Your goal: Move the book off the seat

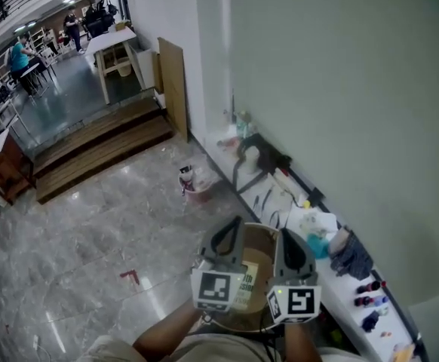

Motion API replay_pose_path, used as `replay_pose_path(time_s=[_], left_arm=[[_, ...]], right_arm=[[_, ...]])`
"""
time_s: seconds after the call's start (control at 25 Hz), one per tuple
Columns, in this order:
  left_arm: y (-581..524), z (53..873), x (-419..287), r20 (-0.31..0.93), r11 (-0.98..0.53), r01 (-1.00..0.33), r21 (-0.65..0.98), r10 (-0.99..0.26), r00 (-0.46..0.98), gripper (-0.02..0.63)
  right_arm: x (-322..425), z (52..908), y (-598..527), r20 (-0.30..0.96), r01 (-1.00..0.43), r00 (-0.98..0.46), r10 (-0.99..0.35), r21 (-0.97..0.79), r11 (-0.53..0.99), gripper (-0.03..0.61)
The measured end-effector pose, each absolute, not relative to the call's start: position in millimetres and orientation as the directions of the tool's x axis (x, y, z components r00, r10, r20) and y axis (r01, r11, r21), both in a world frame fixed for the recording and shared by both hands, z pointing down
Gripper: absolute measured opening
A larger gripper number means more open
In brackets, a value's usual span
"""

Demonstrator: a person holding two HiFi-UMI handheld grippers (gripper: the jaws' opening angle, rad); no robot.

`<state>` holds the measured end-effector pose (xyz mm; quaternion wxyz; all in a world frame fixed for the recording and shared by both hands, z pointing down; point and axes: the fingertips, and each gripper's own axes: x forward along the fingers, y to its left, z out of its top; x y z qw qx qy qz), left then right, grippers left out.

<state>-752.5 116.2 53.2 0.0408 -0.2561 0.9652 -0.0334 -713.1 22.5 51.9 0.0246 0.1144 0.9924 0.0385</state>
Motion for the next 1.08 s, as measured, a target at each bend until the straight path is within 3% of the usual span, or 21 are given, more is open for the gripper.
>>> replay_pose_path(time_s=[0.32, 1.08], left_arm=[[126.9, 44.3, -748.9, -0.072, 0.879, -0.466, -0.097, -0.474, -0.878, 0.002], [153.3, 43.9, -735.2, -0.090, 0.914, -0.399, -0.076, -0.405, -0.910, 0.002]], right_arm=[[-712.2, 28.1, 39.7, -0.098, 0.254, -0.961, 0.259, 0.065, 0.965, 0.006], [-709.6, 35.8, 53.5, -0.078, 0.301, -0.949, 0.305, 0.053, 0.952, 0.006]])
